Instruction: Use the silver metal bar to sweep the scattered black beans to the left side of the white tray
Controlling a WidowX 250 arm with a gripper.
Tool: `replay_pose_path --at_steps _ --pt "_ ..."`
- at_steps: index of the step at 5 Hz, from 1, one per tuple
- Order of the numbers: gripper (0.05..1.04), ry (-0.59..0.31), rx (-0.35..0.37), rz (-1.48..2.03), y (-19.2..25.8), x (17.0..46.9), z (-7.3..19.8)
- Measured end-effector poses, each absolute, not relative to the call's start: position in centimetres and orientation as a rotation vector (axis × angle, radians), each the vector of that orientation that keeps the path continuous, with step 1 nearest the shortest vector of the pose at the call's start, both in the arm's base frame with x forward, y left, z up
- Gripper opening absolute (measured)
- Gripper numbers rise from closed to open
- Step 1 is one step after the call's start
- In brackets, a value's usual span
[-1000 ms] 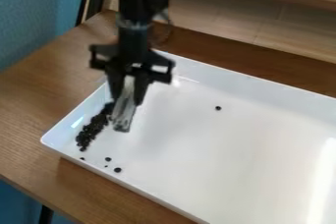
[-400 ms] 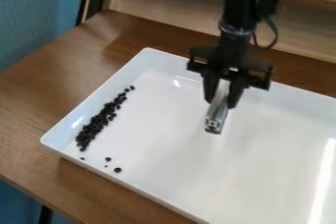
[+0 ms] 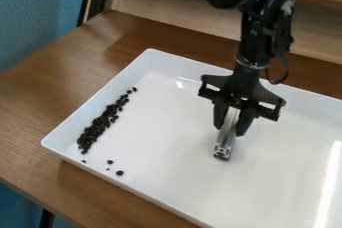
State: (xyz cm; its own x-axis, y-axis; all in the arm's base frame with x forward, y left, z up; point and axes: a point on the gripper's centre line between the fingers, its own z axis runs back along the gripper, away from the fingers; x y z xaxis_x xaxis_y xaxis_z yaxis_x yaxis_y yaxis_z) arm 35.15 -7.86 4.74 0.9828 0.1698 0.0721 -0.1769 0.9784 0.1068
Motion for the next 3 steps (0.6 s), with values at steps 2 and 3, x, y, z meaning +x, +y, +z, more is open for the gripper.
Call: replay_pose_path --at_steps 2,3 --pt "0.441 -0.051 0.137 0.147 -6.2 34.6 4.1" --pt "0.784 0.002 0.152 0.148 -5.5 34.2 4.5"
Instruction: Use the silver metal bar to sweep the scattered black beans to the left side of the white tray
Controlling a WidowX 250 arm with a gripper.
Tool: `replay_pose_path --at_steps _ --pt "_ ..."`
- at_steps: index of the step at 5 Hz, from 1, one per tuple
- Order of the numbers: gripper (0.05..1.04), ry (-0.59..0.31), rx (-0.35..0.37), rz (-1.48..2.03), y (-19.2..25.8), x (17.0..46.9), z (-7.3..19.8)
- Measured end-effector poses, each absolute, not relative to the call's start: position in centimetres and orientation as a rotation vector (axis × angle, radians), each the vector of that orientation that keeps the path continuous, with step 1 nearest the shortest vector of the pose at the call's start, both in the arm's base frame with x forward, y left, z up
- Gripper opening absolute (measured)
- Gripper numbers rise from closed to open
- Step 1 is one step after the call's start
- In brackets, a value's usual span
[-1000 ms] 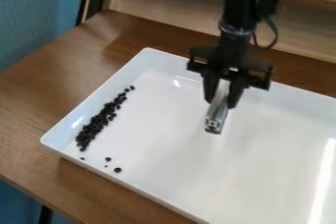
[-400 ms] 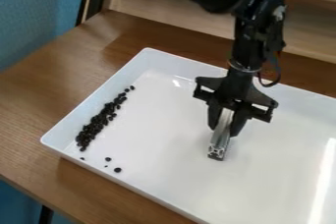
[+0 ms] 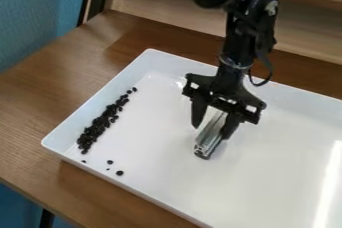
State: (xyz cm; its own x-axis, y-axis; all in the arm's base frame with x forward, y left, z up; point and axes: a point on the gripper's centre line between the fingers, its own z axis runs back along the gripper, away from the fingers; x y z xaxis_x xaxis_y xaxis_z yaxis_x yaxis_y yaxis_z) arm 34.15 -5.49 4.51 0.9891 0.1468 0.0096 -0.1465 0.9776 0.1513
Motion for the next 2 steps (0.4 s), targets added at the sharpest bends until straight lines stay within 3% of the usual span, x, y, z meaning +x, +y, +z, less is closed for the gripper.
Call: replay_pose_path --at_steps 1,2 --pt "0.993 -0.013 0.120 0.125 -6.6 33.5 5.8" --pt "1.005 -0.117 0.035 0.103 -7.1 31.6 10.3"
